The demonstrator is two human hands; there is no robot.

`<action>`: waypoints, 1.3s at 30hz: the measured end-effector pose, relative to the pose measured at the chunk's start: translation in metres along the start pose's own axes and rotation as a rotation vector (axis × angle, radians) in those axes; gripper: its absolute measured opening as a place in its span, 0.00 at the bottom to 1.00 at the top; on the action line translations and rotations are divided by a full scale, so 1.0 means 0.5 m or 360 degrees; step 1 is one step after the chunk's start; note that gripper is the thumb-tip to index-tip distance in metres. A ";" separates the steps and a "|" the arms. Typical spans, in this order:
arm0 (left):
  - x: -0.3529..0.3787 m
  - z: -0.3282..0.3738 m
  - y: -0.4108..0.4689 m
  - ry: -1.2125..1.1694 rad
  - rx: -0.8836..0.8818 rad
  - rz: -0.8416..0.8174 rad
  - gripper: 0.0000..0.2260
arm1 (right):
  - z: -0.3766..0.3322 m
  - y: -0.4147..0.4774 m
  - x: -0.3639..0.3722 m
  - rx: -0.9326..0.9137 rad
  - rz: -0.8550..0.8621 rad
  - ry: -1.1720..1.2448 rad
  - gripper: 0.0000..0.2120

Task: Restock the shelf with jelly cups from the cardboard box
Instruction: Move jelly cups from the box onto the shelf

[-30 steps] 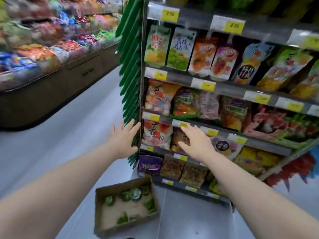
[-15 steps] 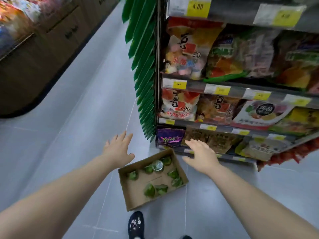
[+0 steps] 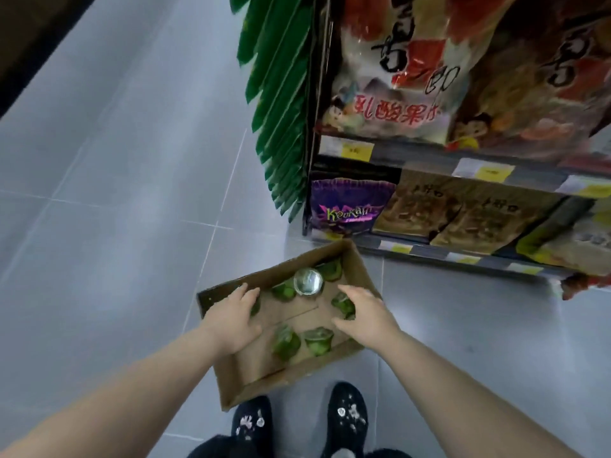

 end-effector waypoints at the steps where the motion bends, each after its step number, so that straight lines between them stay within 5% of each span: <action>1: 0.043 -0.003 0.033 -0.0039 -0.0010 -0.0031 0.33 | 0.019 0.033 0.033 0.0011 -0.0028 0.0023 0.35; 10: 0.418 -0.014 0.290 -0.0574 -0.0284 -0.0444 0.33 | 0.148 0.270 0.321 0.0092 -0.0422 -0.0096 0.36; 13: 0.467 -0.035 0.343 -0.0852 -0.0588 -0.0426 0.32 | 0.169 0.307 0.346 0.0098 -0.0535 -0.0204 0.33; 17: 0.629 -0.086 0.449 -0.1445 -0.0849 -0.0560 0.52 | 0.179 0.328 0.318 0.0110 -0.0441 -0.0253 0.27; 20: 0.656 -0.071 0.421 -0.1751 -0.0958 -0.0670 0.49 | 0.191 0.320 0.329 0.0160 -0.0461 -0.0236 0.26; 24: 0.591 -0.060 0.381 -0.1677 -0.0921 -0.0421 0.32 | 0.202 0.315 0.353 0.0218 -0.0554 -0.0282 0.26; 30: 0.477 -0.092 0.390 -0.0839 -0.0534 -0.0029 0.43 | 0.209 0.344 0.374 0.0376 -0.0588 -0.0249 0.25; 36: 0.441 -0.131 0.370 -0.0850 -0.0380 -0.0034 0.46 | 0.198 0.373 0.411 0.0523 -0.0762 -0.0374 0.28; 39: 0.426 -0.139 0.360 -0.0861 -0.0354 0.0028 0.45 | 0.194 0.372 0.424 0.0657 -0.0924 -0.0386 0.39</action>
Point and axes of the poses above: each hand's wrist, its own y-axis towards the middle knuckle, its own x-axis out of the palm, z = x × y, the point moved 9 cm from there along y, towards the middle knuckle, and after that the axes turned 1 degree about -z, right-handed, at the moved point
